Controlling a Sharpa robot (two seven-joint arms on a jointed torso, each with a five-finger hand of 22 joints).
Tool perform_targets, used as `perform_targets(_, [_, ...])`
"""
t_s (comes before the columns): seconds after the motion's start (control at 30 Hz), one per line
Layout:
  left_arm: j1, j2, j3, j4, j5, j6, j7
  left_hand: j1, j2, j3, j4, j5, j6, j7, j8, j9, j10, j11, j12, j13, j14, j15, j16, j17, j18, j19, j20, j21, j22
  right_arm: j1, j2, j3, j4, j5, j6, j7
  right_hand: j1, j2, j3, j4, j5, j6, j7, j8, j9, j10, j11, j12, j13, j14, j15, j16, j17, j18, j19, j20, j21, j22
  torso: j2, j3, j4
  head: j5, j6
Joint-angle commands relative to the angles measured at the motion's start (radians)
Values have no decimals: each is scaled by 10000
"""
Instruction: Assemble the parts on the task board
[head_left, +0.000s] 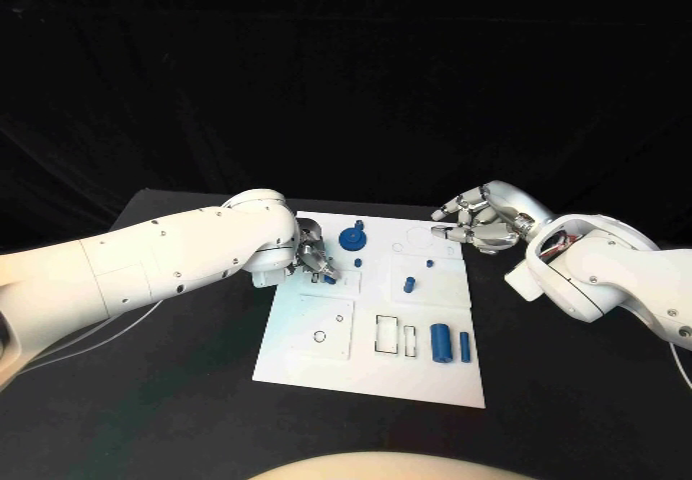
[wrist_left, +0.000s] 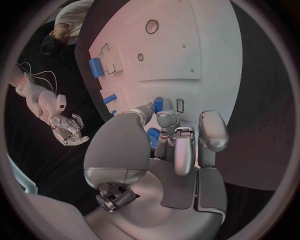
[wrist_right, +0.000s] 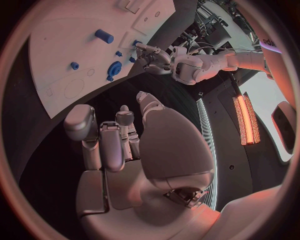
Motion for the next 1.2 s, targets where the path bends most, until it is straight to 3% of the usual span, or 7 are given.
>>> perform_targets(0.03, [-16,69,-9,6,1,430,-168,-230,-69,-3,98,22,171,-55,17,18,96,3,52,19,911,-53,19,2261,-98,39,-22,50,1,-7,2,0,6,-90,124,20,-72,-7,1,46,37,-62,-14,66,14,-23,-23,-45,-9,378,-75,-57,-5,23,14,-12,-44,-9,5,4,3,0,-9])
perform_targets(0.63, [-13,272,-9,-142,-133,379,-369,-940,-154,-400,501,21,389,-120,152,151,221,-49,214,162,915,-99,24,2270,-115,107,-49,105,106,-7,-1,0,5,-90,160,8,-92,-11,-6,60,48,-66,-14,72,15,-49,-23,-68,-44,368,-74,-90,-45,34,-10,-12,-99,-47,0,-2,-2,-18,-24])
perform_targets(0.9, [-13,287,-9,-192,-133,179,-384,-934,-5,-403,515,24,383,-146,168,183,231,-69,235,183,914,-113,23,2269,-117,117,-60,112,119,-7,-6,0,1,-90,163,7,-92,-11,-6,60,48,-66,-14,72,15,-49,-23,-68,-44,368,-74,-90,-45,34,-10,-12,-99,-47,2,-3,-7,-35,-7])
perform_targets(1.2, [-13,253,-4,-168,37,127,-348,-567,260,-216,235,26,276,-173,165,243,170,-99,162,122,912,-143,16,2261,-117,118,-81,108,119,-7,-9,0,-5,-90,177,-2,-92,-11,-6,60,48,-66,-14,72,15,-49,-23,-68,-44,368,-74,-90,-45,34,-10,-12,-99,-47,-1,-6,2,-58,-8])
